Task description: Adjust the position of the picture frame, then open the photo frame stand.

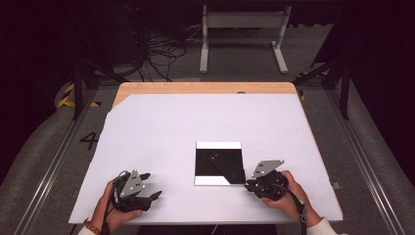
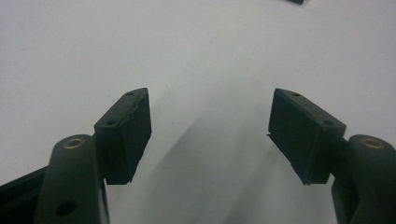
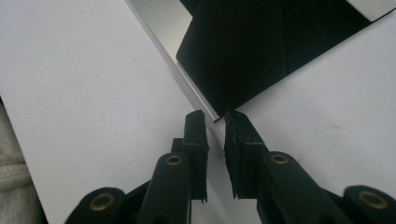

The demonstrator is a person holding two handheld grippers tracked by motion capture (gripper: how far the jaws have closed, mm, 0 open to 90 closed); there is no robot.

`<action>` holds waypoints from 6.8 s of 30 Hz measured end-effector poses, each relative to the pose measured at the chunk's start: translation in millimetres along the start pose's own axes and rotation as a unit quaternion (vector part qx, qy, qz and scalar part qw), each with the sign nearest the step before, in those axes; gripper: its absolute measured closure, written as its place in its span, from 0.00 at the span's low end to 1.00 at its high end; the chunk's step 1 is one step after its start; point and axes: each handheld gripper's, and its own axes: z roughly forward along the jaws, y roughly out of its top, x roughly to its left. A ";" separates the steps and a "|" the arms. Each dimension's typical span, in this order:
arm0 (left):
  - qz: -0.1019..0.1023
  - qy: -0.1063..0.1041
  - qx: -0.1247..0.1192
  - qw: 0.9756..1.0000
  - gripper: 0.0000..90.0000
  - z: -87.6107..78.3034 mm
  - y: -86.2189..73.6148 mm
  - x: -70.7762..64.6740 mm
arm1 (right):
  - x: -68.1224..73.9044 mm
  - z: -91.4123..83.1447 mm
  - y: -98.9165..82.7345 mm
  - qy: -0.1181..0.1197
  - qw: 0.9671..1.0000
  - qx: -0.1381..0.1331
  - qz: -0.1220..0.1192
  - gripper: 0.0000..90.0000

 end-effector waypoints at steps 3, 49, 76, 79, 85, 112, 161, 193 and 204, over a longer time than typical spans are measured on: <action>0.000 -0.001 0.000 1.000 0.34 0.2 0.2 -0.1 | 0.0 2.2 0.8 -0.004 1.000 0.015 0.000 0.89; -0.008 -0.023 0.004 1.000 0.33 6.8 1.0 -1.1 | -10.6 6.7 9.9 0.018 0.999 0.032 0.013 0.93; -0.006 -0.026 0.012 1.000 0.33 7.6 0.4 -4.5 | -22.0 -0.4 2.7 0.062 0.997 -0.026 0.043 0.91; -0.007 -0.025 0.012 1.000 0.33 7.7 0.5 -4.2 | -22.4 -0.2 2.4 0.063 0.997 -0.028 0.044 0.90; -0.006 -0.026 0.012 1.000 0.33 8.0 0.6 -4.7 | -22.5 0.4 2.4 0.064 0.997 -0.030 0.044 0.89; 0.000 -0.024 0.014 1.000 0.32 6.2 -1.3 -6.5 | -27.9 4.3 5.8 0.095 0.988 -0.088 0.090 0.64; 0.025 -0.045 0.004 0.999 0.28 25.7 26.2 -13.5 | -48.6 41.2 10.3 0.174 0.926 -0.153 0.299 0.56; -0.080 -0.145 -0.016 0.986 0.19 99.9 83.3 3.8 | -39.6 31.1 7.5 0.158 0.944 -0.170 0.235 0.61; -0.082 -0.173 -0.001 0.982 0.15 109.3 90.5 6.3 | -34.7 26.2 7.2 0.148 0.951 -0.180 0.201 0.61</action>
